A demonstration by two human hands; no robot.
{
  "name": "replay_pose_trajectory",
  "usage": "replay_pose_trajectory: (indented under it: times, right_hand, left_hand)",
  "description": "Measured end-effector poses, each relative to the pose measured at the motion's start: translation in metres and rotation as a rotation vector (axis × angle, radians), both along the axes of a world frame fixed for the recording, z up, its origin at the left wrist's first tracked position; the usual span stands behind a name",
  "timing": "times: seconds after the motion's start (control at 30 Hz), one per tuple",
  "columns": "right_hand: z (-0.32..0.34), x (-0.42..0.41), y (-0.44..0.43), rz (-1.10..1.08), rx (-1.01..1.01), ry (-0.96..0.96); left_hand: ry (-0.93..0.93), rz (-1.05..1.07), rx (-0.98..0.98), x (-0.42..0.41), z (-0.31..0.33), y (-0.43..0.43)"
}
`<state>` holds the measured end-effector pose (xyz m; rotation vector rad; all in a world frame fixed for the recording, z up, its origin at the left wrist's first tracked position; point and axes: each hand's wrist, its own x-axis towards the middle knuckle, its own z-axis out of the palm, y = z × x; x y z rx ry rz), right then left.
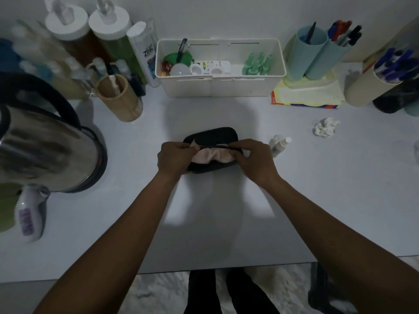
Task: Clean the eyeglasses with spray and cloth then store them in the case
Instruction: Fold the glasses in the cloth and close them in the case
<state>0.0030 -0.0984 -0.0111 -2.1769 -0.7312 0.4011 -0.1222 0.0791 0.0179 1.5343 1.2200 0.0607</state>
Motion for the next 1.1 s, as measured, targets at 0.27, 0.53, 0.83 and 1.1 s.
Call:
replay_pose_trajectory:
  times: [0.27, 0.53, 0.83, 1.1]
  right_hand:
    - [-0.006, 0.006, 0.003, -0.102, 0.064, 0.03]
    - [-0.009, 0.011, -0.001, -0.065, 0.069, -0.001]
    - [-0.011, 0.001, -0.009, -0.012, -0.006, -0.131]
    - [-0.008, 0.001, -0.013, 0.049, 0.016, -0.107]
  left_hand:
    - [-0.167, 0.061, 0.166, 0.011, -0.005, -0.003]
    - [-0.174, -0.014, 0.263, -0.002, -0.017, -0.006]
    - [-0.185, -0.3, 0.44, -0.016, -0.015, -0.011]
    - [-0.296, -0.433, 0.426, -0.026, -0.016, -0.004]
